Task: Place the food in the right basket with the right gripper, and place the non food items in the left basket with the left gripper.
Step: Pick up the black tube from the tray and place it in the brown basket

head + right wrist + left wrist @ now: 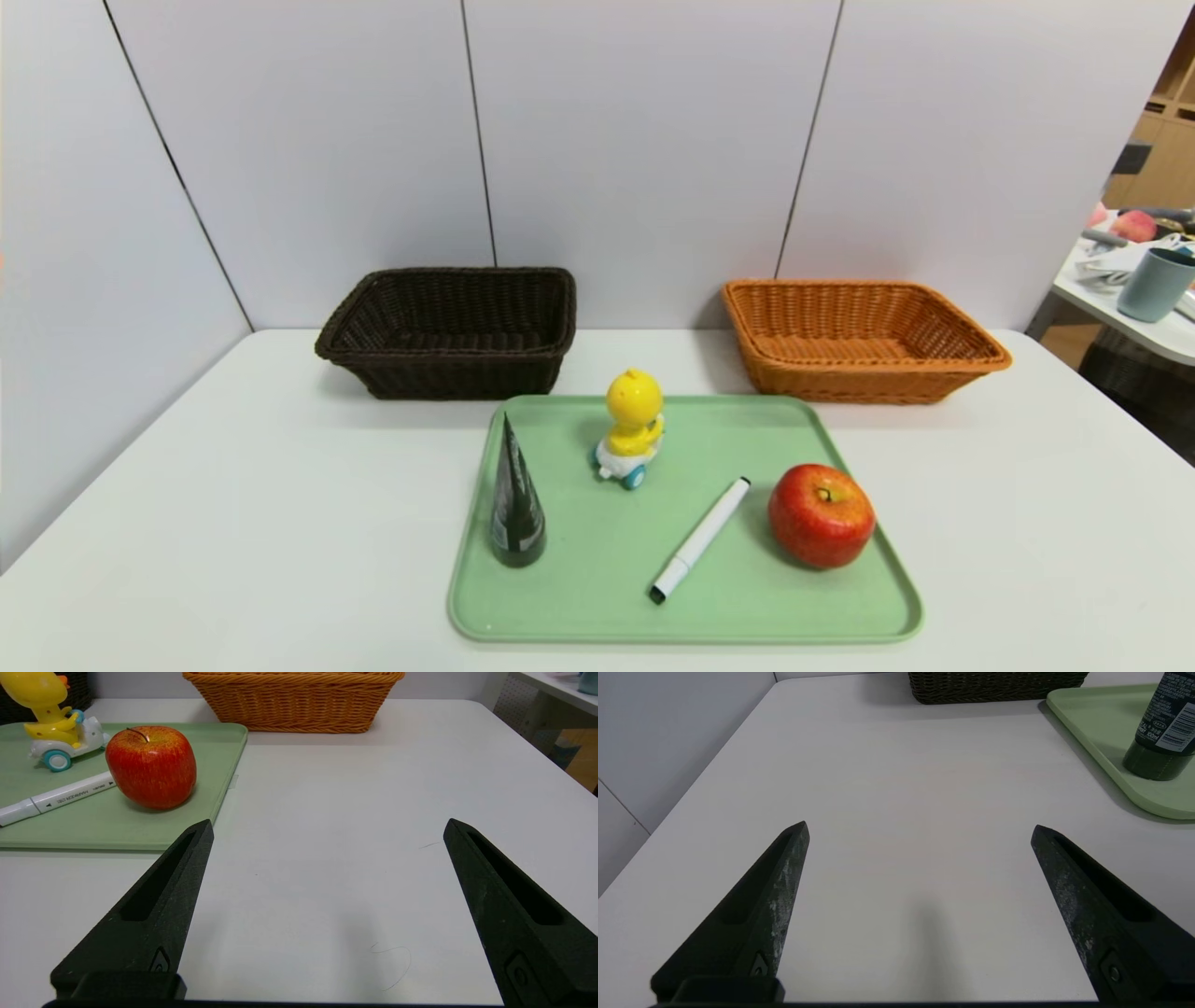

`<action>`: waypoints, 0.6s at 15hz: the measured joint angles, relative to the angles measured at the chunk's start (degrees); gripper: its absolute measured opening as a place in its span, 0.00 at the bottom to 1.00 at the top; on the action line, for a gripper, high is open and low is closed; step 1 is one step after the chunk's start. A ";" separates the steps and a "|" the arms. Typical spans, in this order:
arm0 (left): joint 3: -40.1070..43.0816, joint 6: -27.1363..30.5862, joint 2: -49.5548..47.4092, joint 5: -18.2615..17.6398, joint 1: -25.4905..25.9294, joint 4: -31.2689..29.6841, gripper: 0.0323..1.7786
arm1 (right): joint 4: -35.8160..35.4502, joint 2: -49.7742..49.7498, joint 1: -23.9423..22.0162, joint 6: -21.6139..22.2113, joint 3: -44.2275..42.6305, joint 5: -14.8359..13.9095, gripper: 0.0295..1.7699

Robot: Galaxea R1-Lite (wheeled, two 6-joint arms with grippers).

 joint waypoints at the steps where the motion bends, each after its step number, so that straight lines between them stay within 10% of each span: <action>1: 0.00 0.02 0.00 0.02 0.00 0.00 0.95 | 0.00 0.00 0.00 0.05 0.00 0.00 0.96; 9: 0.00 0.00 0.00 0.00 -0.02 0.00 0.95 | 0.00 0.00 0.00 -0.09 0.00 0.04 0.96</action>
